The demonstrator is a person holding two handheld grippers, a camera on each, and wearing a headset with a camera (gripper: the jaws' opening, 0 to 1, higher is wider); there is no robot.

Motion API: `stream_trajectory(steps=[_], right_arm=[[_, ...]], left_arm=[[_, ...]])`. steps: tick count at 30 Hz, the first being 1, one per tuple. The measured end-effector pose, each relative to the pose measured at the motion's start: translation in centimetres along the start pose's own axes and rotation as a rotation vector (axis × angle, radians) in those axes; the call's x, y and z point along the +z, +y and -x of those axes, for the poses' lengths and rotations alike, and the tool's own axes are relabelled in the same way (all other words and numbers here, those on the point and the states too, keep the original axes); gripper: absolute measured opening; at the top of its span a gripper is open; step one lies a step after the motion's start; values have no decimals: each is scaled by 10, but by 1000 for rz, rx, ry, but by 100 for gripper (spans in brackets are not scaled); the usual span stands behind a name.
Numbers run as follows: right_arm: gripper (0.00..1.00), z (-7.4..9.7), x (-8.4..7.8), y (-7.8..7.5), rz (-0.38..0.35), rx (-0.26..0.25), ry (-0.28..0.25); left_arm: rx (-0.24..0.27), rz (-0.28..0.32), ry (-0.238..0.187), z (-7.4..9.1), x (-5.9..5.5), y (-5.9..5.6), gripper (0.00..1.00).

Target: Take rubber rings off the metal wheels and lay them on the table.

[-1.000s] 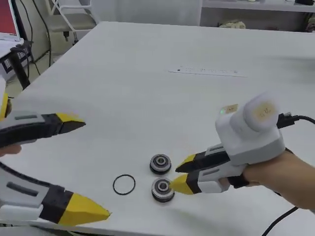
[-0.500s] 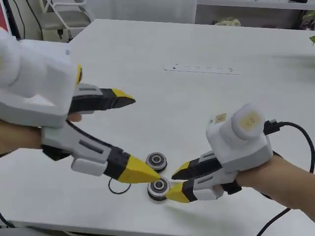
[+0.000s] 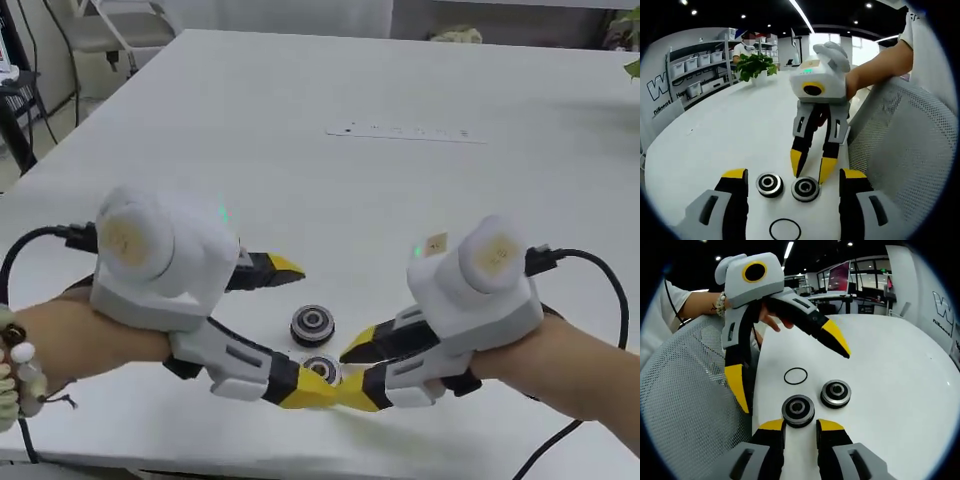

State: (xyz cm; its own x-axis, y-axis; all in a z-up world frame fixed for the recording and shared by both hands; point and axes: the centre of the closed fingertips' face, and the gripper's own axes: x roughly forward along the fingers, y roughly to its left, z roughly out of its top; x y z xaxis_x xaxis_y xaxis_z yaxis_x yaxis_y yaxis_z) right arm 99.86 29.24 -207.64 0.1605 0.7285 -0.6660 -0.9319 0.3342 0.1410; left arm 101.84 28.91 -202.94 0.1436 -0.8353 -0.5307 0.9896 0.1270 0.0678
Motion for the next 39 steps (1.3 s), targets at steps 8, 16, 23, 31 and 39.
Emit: stream_trajectory(steps=[8, 16, 23, 31, 39], right_arm=[[20, 0, -2, -1, 11, -4, 10], [19, -5, -4, 4, 28, 10, 30], [18, -4, -5, 2, 31, 5, 31], [12, -2, -6, 0, 44, -2, 35], [11, -2, -7, 0, 63, -4, 41]], left_arm=[[-62, 20, 37, -6, -13, -9, 46], [-75, 27, 40, -7, -16, -11, 26], [-80, 17, 52, -12, -24, -14, 20], [-79, -35, 64, -18, -30, -13, 9], [-84, -13, 64, -21, -31, -10, 8]])
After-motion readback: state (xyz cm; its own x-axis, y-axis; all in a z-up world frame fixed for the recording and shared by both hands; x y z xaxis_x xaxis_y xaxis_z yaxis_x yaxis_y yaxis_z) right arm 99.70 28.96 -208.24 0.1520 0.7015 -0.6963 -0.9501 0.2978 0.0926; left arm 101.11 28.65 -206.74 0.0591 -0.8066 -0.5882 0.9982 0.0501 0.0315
